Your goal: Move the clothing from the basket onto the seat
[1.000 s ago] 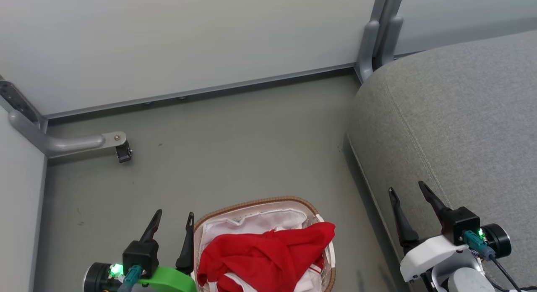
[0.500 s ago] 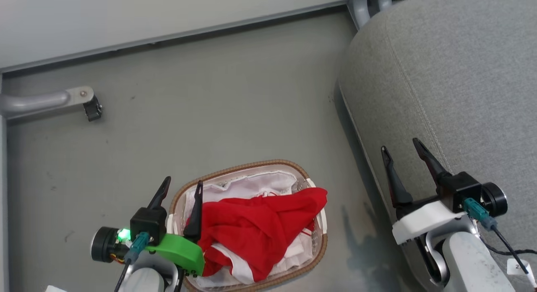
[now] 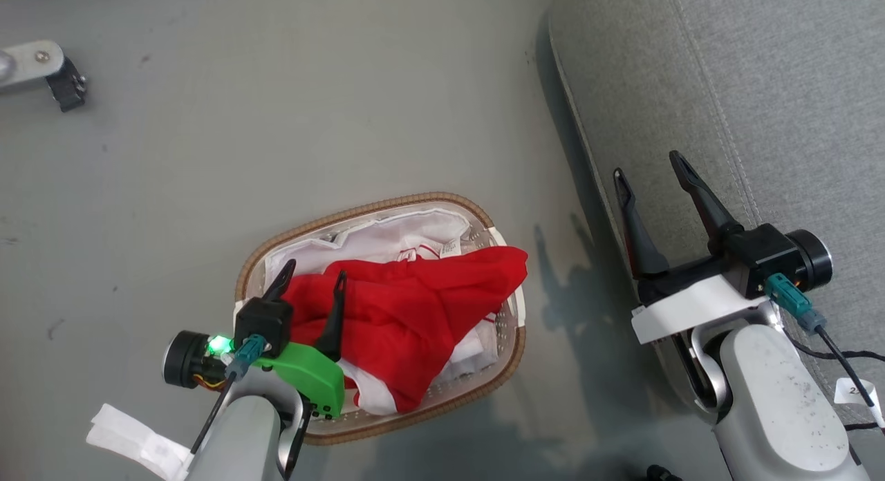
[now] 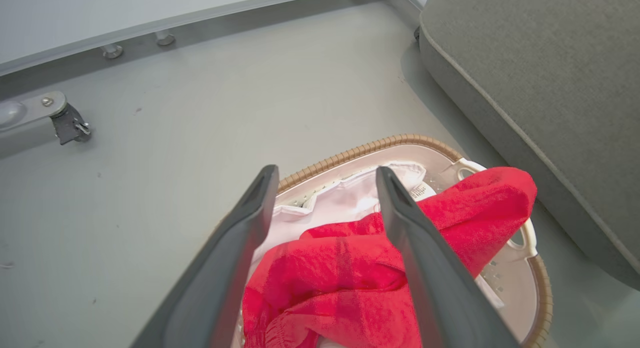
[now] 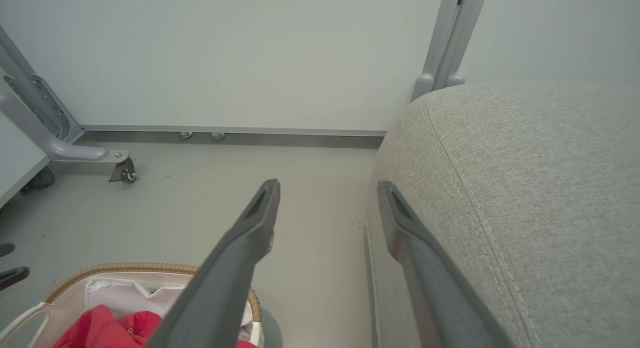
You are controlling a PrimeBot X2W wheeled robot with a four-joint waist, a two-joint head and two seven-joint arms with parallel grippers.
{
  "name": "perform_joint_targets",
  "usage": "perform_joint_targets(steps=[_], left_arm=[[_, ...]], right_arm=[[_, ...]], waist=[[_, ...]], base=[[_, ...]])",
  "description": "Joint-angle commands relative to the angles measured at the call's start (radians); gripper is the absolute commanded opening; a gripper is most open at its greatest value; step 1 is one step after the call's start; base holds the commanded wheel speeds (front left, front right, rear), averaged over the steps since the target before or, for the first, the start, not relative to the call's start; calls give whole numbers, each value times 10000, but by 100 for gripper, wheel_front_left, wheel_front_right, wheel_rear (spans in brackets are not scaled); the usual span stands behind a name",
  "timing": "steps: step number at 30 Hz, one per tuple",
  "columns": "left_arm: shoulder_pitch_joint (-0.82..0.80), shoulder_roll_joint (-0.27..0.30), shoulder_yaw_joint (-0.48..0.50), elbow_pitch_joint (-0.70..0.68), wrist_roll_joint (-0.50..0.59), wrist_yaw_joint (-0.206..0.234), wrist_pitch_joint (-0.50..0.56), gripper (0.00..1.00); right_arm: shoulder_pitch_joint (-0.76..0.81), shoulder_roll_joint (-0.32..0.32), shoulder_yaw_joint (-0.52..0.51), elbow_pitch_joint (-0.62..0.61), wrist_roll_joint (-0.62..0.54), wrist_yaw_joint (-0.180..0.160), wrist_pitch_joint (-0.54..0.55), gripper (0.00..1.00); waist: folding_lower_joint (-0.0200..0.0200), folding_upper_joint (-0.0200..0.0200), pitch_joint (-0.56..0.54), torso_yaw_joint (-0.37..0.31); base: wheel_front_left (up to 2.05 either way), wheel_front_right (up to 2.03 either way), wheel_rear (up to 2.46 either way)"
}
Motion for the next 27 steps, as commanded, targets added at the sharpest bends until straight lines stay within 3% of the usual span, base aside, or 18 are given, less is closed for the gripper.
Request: perform_joint_targets(steps=[1,16,27], left_arm=[[-306,80,-64,205,-19,-2,-4,100],[-1830,176,-714,2674,-266,-1,-4,100],[-2922,684,-2094,3362,330,-2,-4,100]], right_arm=[[-188,-5,37,-76,13,-6,-47,100],[-858,72,515,-344,94,-6,-47,100],[-1142,162,704,-461,133,-6,-47,100]], waist=[[-1,0,846,-275],[-1,0,2182,-454],[-1,0,2943,-796]], base=[[0,0,0],[0,0,0],[0,0,0]])
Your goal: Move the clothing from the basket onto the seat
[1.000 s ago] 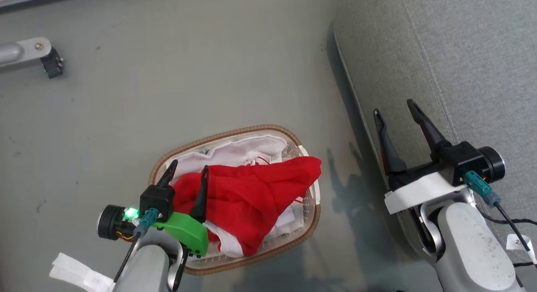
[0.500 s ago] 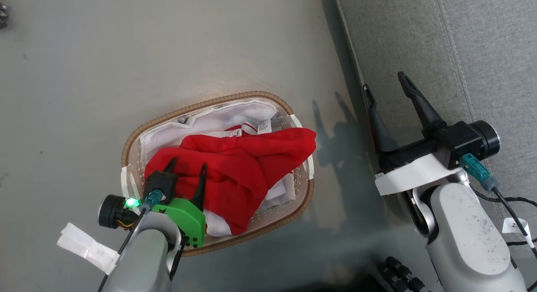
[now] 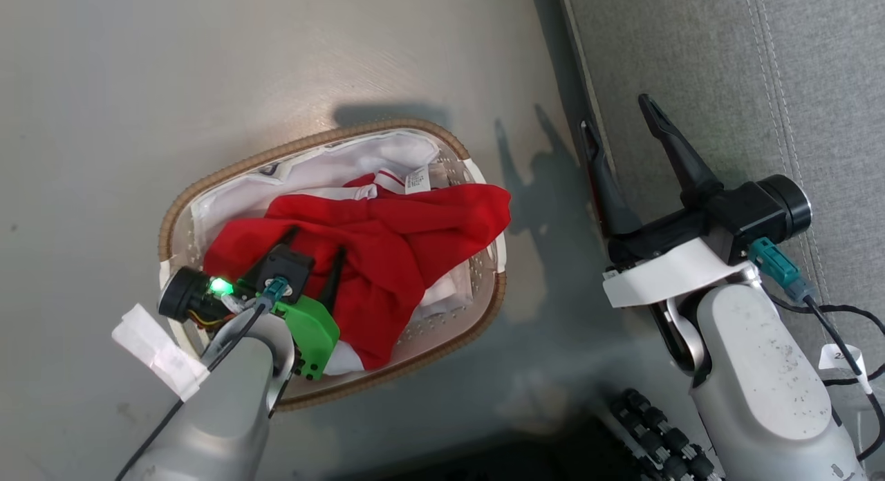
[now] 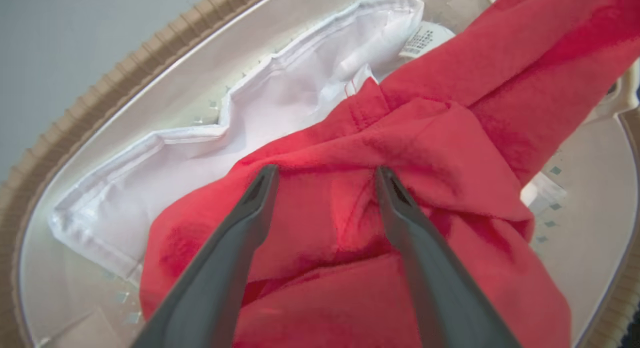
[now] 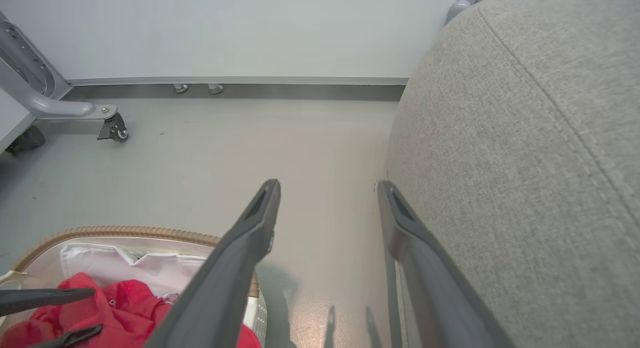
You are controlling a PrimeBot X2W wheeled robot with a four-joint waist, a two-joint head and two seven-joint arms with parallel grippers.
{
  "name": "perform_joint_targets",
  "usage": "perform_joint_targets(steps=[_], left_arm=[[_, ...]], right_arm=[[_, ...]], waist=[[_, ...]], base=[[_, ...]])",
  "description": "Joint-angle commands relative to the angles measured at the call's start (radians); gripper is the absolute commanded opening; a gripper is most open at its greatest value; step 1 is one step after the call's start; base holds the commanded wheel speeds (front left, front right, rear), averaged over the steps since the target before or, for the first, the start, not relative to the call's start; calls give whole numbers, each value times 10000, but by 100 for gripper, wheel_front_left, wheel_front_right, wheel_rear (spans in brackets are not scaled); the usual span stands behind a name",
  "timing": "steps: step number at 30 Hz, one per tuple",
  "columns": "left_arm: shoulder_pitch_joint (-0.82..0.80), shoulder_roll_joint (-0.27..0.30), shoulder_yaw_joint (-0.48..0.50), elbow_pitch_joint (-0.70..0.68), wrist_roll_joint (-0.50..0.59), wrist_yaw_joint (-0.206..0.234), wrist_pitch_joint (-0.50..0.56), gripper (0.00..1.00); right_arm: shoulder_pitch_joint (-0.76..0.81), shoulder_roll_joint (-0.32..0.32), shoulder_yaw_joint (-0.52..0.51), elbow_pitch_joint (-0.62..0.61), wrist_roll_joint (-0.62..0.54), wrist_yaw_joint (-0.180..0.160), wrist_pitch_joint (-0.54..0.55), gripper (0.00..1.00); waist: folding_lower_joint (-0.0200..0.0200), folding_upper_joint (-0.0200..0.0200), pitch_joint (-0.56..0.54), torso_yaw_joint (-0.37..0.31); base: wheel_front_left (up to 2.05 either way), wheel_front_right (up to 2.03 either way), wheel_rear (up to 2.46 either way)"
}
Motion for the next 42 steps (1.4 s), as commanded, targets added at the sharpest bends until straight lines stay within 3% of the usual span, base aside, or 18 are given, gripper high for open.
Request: perform_joint_targets(steps=[1,10,21,29,30,31,42], left_arm=[[-269,141,-160,157,41,0,-4,100],[-1321,220,-1318,1581,-491,0,0,100],[-2453,-94,-2979,3123,-1246,0,121,100],[-2444,-112,-3415,3164,-2975,0,844,100],[-2382,-69,-3592,3070,-3077,0,805,22],[-2296,-15,-3726,3016,-3285,0,821,0],[-1359,227,-4541,2401,-4999,0,110,0]], right_arm=[[-97,32,29,-54,24,-6,-47,100],[-341,124,115,-192,79,-6,-47,100],[-574,190,361,-455,93,-6,-47,100],[-646,220,577,-191,145,-6,-47,100],[-646,220,581,-161,163,-6,-47,100],[-632,222,535,-134,200,-7,-47,100],[-198,226,322,247,446,-7,-47,100]], waist=[[0,0,234,-194],[0,0,800,-463],[0,0,1388,-595],[0,0,1311,-729],[0,0,1253,-754],[0,0,1157,-762],[0,0,-443,-591]], base=[[0,0,0],[0,0,0],[0,0,0],[0,0,0],[0,0,0],[0,0,0],[0,0,0]])
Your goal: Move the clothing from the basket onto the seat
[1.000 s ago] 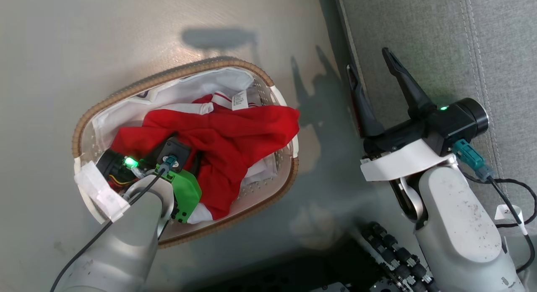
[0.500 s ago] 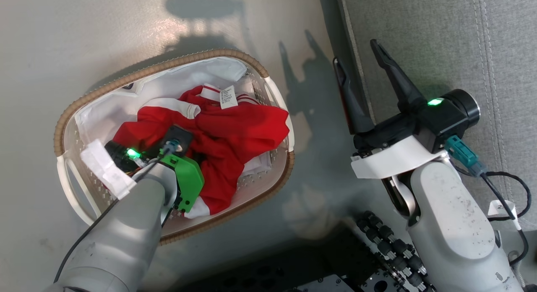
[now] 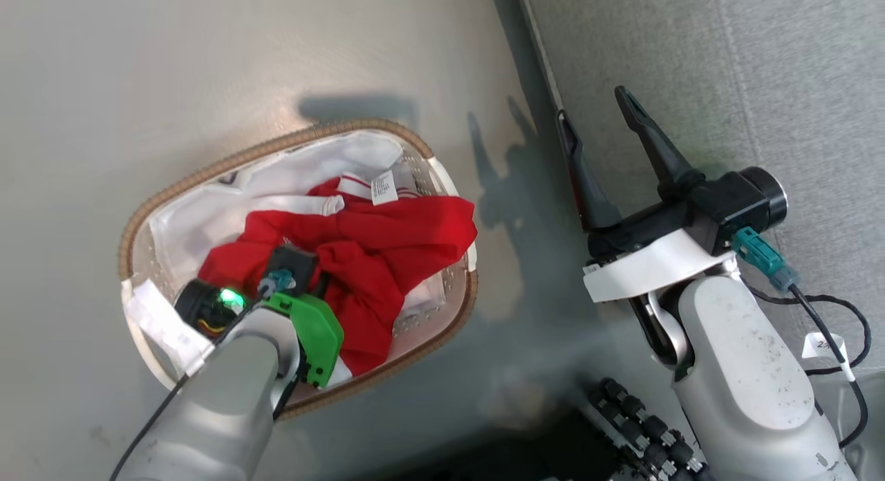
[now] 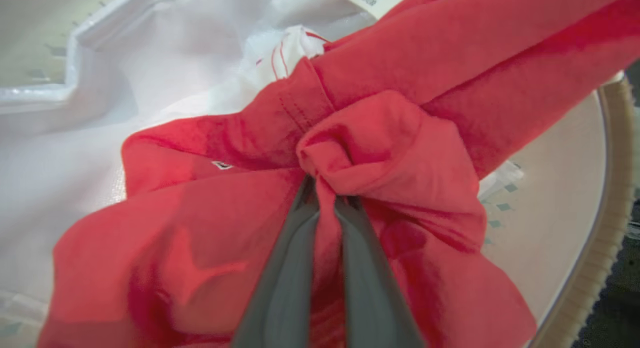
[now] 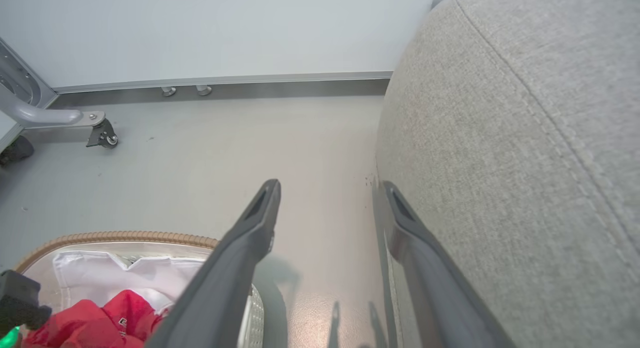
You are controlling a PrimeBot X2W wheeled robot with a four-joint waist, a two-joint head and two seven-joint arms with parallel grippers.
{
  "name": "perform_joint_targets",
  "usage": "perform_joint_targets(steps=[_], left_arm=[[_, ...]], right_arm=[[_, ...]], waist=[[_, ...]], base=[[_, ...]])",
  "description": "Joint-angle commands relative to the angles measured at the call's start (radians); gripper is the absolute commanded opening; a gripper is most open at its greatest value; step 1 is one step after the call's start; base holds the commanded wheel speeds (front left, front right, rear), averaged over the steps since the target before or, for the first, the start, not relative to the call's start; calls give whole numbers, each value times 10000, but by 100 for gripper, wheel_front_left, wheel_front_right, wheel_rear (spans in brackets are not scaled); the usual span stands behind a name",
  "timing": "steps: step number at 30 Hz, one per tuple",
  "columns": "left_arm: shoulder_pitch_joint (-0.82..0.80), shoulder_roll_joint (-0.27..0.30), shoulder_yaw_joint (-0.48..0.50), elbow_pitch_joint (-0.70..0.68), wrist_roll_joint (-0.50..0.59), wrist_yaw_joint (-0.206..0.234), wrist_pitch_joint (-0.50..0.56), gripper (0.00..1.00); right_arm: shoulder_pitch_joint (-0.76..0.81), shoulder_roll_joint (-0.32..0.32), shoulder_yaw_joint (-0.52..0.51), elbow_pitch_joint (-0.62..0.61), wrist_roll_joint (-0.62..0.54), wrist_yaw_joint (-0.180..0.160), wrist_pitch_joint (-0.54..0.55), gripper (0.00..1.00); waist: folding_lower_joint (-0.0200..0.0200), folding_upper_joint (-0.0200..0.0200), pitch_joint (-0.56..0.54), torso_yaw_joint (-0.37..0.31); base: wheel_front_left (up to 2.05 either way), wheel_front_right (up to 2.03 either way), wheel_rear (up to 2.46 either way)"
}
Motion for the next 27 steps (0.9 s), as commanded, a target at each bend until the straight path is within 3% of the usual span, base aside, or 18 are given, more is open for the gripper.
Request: perform_joint_targets(steps=[1,11,27], left_arm=[[253,123,-46,-75,-192,0,-109,0],[1744,217,278,-1206,-967,0,-183,0],[4090,241,1785,-3748,-59,0,-178,0]], right_arm=[[227,-25,-3,113,45,-7,-46,100],[1283,-35,-90,678,-114,-8,-47,100],[3134,-111,-516,1216,-24,-8,-47,100]], waist=[[0,0,-836,140],[0,0,-3187,641],[0,0,-6234,1449]], base=[[0,0,0],[0,0,0],[0,0,0]])
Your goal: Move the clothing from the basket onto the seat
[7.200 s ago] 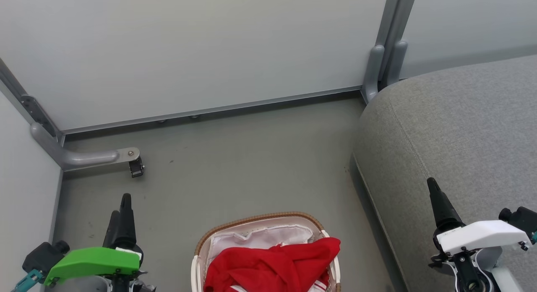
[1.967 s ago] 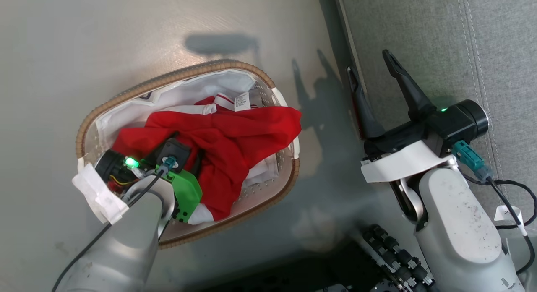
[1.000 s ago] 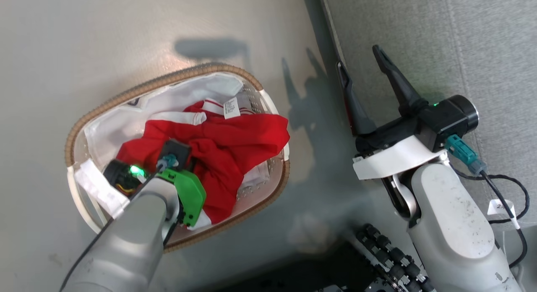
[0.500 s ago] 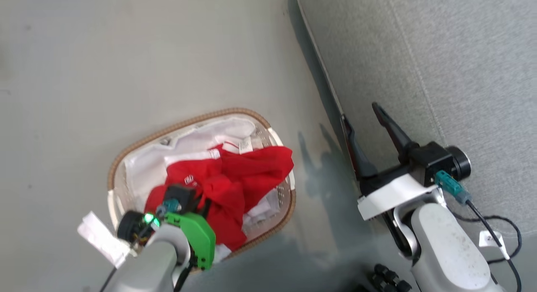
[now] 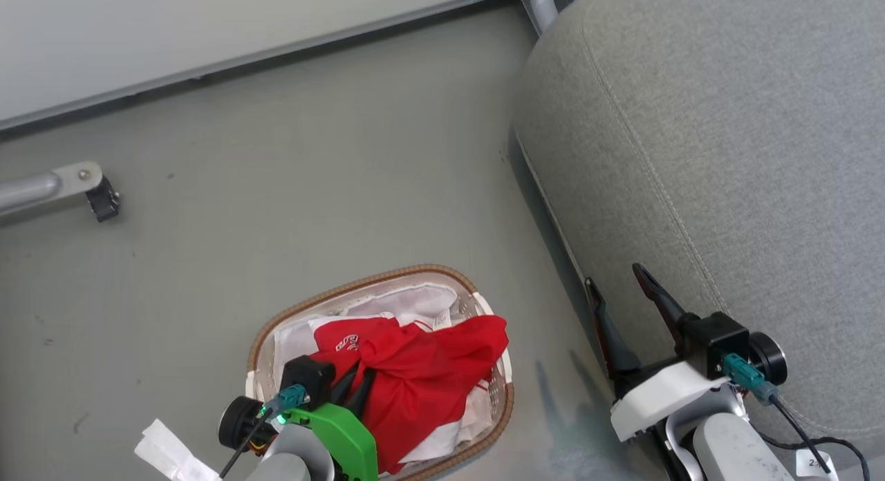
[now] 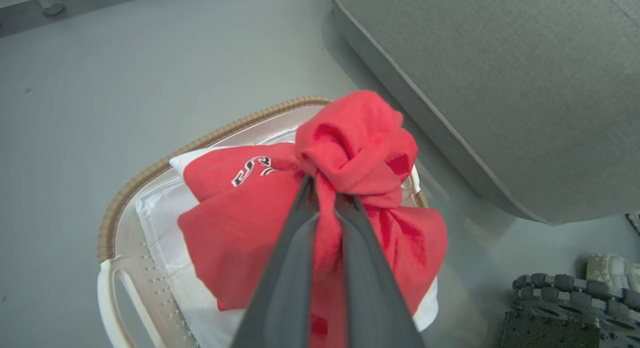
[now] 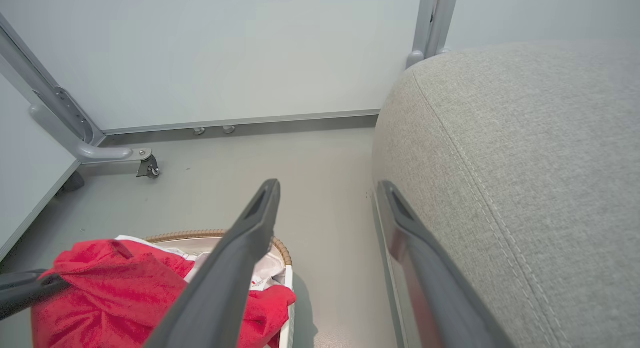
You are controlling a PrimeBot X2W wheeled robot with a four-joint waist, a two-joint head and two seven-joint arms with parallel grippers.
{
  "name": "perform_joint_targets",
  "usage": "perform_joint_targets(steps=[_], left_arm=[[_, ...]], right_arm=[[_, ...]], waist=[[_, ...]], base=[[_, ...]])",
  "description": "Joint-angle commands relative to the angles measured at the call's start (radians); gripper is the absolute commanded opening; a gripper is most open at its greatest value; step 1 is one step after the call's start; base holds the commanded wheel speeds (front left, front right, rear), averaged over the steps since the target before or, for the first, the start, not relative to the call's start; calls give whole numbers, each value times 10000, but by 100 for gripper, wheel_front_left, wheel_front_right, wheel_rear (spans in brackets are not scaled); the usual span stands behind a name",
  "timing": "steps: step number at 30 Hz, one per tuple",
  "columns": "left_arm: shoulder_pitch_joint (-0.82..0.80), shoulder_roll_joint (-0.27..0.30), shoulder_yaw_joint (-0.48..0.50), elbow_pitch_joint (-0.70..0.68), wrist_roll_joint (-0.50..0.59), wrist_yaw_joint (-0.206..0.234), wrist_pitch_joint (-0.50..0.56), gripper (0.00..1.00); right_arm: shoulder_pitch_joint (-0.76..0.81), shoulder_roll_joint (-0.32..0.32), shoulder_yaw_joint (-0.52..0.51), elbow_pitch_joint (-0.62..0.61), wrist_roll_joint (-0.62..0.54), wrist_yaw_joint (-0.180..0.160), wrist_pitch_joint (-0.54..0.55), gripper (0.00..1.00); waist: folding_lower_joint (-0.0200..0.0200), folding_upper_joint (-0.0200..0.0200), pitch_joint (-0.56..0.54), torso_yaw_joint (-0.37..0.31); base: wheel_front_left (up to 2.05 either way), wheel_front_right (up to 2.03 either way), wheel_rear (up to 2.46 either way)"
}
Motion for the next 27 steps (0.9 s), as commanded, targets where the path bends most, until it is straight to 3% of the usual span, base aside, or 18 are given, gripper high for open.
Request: perform_joint_targets(steps=[1,9,20,27], left_arm=[[313,14,154,-262,126,0,-37,0],[829,-99,1275,-2287,667,0,-37,0],[358,-364,2521,-4843,1259,0,-38,0],[252,-524,2699,-5504,1396,0,-38,0]], right_arm=[[286,-60,-42,41,-1,-10,-47,100],[900,-38,-150,59,-67,-10,-47,100],[1415,13,27,157,7,-10,-46,100],[1139,19,941,-193,100,-10,-47,100]], waist=[[1,0,-1214,590],[1,0,-2062,825],[1,0,-2673,987],[1,0,-2739,1103]], base=[[0,0,0],[0,0,0],[0,0,0],[0,0,0]])
